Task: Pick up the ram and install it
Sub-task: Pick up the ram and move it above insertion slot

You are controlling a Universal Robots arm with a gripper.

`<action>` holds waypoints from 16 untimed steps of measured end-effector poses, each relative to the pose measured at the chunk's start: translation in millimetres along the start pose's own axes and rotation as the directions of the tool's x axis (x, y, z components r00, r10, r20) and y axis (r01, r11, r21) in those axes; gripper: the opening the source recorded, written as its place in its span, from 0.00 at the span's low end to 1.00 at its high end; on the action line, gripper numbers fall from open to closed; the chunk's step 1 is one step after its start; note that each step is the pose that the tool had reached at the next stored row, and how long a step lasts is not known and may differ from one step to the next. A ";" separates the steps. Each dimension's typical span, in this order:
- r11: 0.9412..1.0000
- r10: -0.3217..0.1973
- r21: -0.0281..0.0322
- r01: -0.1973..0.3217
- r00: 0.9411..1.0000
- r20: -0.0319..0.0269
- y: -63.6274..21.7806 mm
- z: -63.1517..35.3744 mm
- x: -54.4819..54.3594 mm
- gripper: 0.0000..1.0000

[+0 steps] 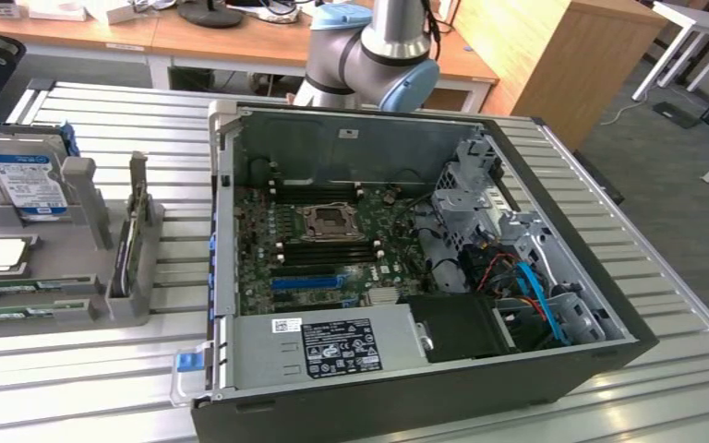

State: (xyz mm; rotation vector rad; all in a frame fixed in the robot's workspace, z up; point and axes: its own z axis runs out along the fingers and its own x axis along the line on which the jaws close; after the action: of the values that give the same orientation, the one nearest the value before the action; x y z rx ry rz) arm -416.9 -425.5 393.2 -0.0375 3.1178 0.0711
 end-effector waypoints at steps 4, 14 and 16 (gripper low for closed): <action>0.999 -0.052 -0.001 0.052 0.999 -0.002 0.0 0.0 0.0 0.10; 0.982 -0.190 -0.003 0.190 0.982 -0.009 0.0 0.0 0.1 0.10; 0.976 -0.216 -0.003 0.216 0.976 -0.010 0.0 0.0 0.2 0.10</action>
State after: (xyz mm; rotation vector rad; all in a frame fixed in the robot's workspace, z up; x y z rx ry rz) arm -417.1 -425.5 393.2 -0.3774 3.1004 0.0700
